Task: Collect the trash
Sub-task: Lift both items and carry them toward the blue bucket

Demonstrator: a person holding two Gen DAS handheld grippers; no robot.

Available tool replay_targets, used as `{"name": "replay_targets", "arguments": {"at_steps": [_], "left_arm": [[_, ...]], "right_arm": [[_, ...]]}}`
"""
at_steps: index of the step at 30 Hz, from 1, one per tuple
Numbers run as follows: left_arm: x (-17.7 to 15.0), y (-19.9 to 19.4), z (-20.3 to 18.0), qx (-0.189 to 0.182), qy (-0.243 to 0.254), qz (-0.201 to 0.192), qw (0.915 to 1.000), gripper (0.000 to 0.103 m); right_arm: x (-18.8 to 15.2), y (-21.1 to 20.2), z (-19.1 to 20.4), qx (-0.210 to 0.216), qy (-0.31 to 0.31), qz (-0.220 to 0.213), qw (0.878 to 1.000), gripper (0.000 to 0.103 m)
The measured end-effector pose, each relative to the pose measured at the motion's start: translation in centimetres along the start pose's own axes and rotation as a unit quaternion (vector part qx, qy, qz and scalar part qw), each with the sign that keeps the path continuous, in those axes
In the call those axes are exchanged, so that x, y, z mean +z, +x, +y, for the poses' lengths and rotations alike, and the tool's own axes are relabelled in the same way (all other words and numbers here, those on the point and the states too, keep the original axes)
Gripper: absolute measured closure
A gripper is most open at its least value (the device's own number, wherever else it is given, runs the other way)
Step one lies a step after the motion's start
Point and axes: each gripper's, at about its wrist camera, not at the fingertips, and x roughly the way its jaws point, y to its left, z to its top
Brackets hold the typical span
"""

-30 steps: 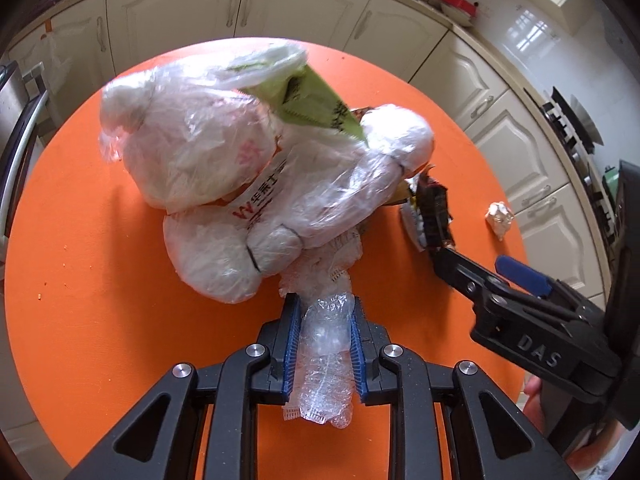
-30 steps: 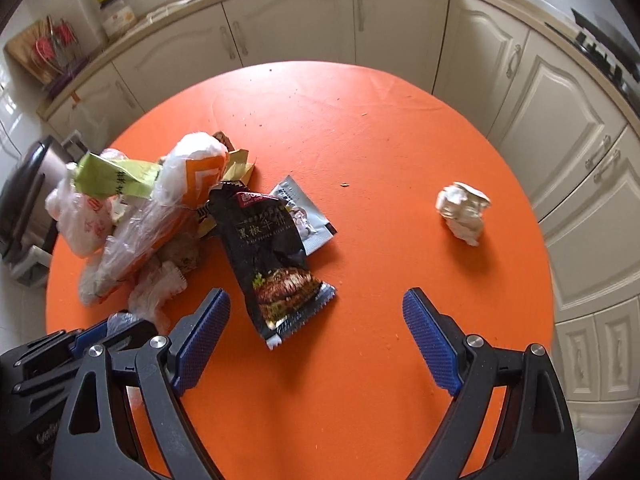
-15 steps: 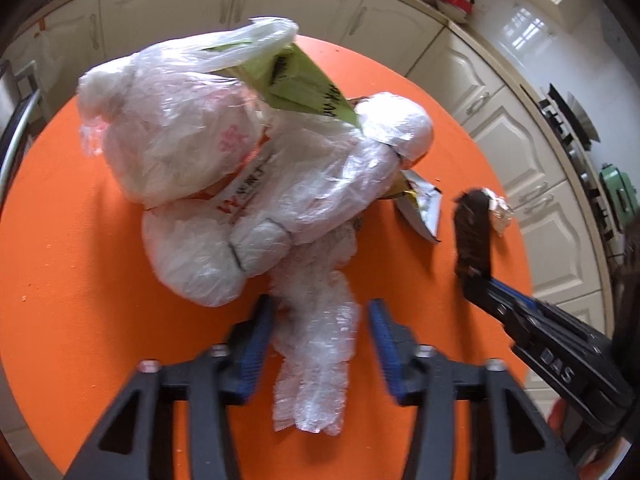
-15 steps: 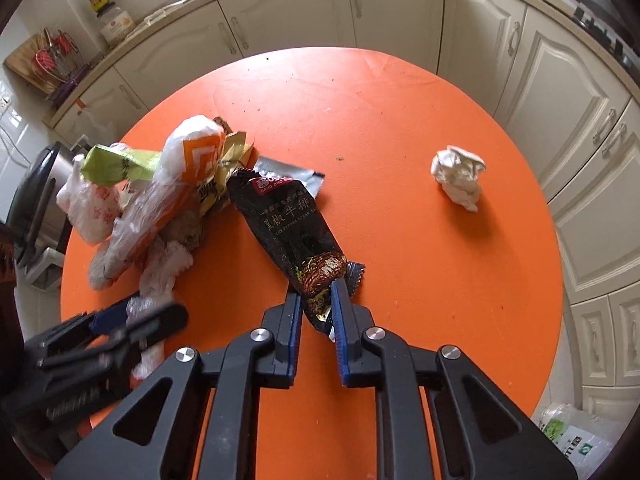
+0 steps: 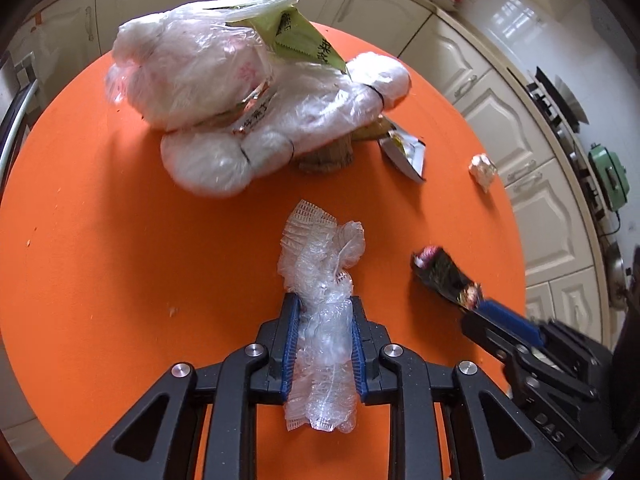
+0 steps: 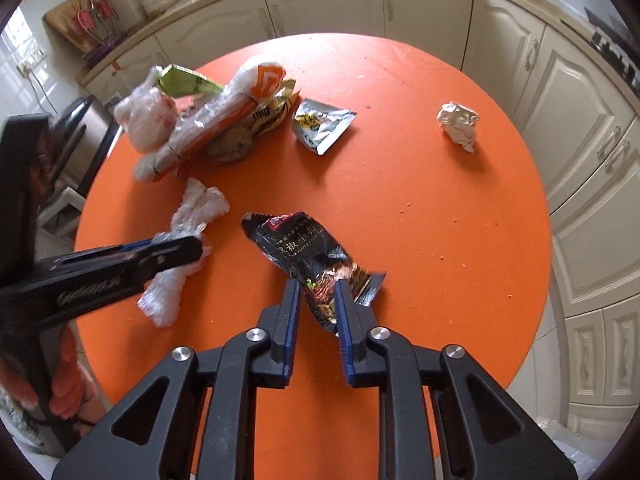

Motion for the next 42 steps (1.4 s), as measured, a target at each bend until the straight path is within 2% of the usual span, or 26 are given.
{"name": "replay_targets", "arguments": {"at_steps": [1, 2, 3, 4, 6, 9, 11, 12, 14, 16, 24, 30, 35, 42], "left_arm": [[-0.2, -0.3, 0.0, 0.001, 0.000, -0.001, 1.0000, 0.084], [-0.5, -0.7, 0.1, 0.002, 0.000, -0.002, 1.0000, 0.084], [-0.7, -0.9, 0.1, 0.003, 0.001, -0.003, 1.0000, 0.084], [-0.9, -1.1, 0.0, 0.009, 0.001, -0.005, 1.0000, 0.084], [-1.2, -1.4, -0.2, 0.017, -0.004, -0.009, 0.9998, 0.084], [-1.5, -1.6, 0.4, 0.013, -0.013, -0.006, 0.9998, 0.084], [-1.7, -1.8, 0.8, 0.012, -0.016, -0.007, 0.9998, 0.084], [-1.7, -1.9, 0.8, 0.012, -0.016, -0.007, 0.9998, 0.084], [-1.5, -1.6, 0.9, 0.013, -0.014, -0.008, 0.9998, 0.084], [-1.3, -1.4, 0.7, 0.014, -0.011, -0.009, 0.9998, 0.084], [-1.1, -0.3, -1.5, 0.020, 0.019, -0.007, 0.9996, 0.084], [-1.4, 0.7, -4.5, 0.016, 0.048, 0.001, 0.9987, 0.084], [-1.9, 1.3, -7.6, 0.012, 0.076, 0.003, 0.9970, 0.084], [-2.7, 2.2, -13.9, 0.004, 0.134, 0.003, 0.9909, 0.084]], "right_arm": [[0.0, 0.3, 0.3, -0.002, -0.009, 0.000, 1.000, 0.066], [-0.1, 0.4, 0.6, -0.008, -0.019, -0.006, 1.000, 0.046], [-0.3, 0.3, 0.7, -0.019, -0.029, -0.012, 0.999, 0.034], [-0.1, 0.6, 1.0, -0.031, -0.037, -0.017, 0.999, 0.017], [0.2, 1.1, 1.7, -0.048, -0.047, -0.026, 0.997, 0.018], [0.9, 2.5, 1.7, -0.048, -0.045, -0.011, 0.998, 0.018], [0.9, 3.6, 1.5, -0.049, -0.042, 0.002, 0.998, 0.022], [0.8, 3.6, 1.4, -0.053, -0.044, -0.005, 0.998, 0.027], [0.6, 3.2, 1.2, -0.056, -0.044, -0.013, 0.997, 0.061], [0.6, 2.7, 0.2, -0.059, -0.022, -0.013, 0.998, 0.072], [-0.8, 0.9, -3.7, -0.056, 0.062, -0.021, 0.996, 0.074], [-2.3, -1.6, -6.0, -0.057, 0.094, -0.044, 0.993, 0.074], [-4.2, -3.6, -8.0, -0.060, 0.125, -0.061, 0.989, 0.074], [-6.7, -6.4, -11.7, -0.071, 0.173, -0.085, 0.979, 0.074]]}}
